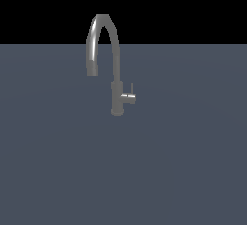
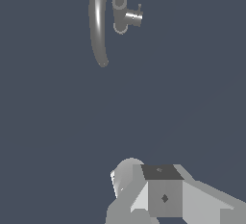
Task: Turn on the faucet by rotating a designated handle.
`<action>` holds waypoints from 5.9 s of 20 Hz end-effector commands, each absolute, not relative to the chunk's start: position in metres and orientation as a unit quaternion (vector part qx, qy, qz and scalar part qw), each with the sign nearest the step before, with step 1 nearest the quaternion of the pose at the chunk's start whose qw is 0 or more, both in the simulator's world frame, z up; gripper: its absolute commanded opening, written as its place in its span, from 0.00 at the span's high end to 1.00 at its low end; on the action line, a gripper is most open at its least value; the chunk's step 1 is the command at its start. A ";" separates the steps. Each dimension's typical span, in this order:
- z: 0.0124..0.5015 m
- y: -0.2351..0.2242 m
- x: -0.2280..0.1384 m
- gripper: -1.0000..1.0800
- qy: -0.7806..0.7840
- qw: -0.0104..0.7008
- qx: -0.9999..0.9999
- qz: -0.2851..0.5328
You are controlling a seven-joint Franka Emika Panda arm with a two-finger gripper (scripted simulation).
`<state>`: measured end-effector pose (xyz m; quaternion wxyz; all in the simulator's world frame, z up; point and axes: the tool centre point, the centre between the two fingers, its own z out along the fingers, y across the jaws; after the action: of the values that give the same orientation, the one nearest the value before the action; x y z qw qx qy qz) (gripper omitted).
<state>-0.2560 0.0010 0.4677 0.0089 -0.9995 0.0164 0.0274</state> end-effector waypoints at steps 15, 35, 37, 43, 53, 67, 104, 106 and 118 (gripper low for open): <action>0.462 0.004 -0.227 1.00 0.054 0.045 -0.996 0.057; 0.421 0.001 -0.111 1.00 0.207 0.196 -0.942 0.176; 0.414 0.000 -0.099 1.00 0.224 0.212 -0.932 0.189; 0.392 -0.007 -0.063 1.00 0.273 0.262 -0.897 0.227; 0.345 -0.022 -0.007 1.00 0.354 0.347 -0.819 0.291; 0.250 -0.043 0.059 1.00 0.465 0.463 -0.653 0.377; 0.146 -0.038 0.073 1.00 0.550 0.551 -0.444 0.442; 0.147 -0.037 0.070 1.00 0.550 0.551 -0.444 0.442; 0.145 -0.031 0.041 1.00 0.550 0.552 -0.444 0.442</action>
<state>0.0499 -0.0329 0.1477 0.5544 -0.4459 0.5505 0.4369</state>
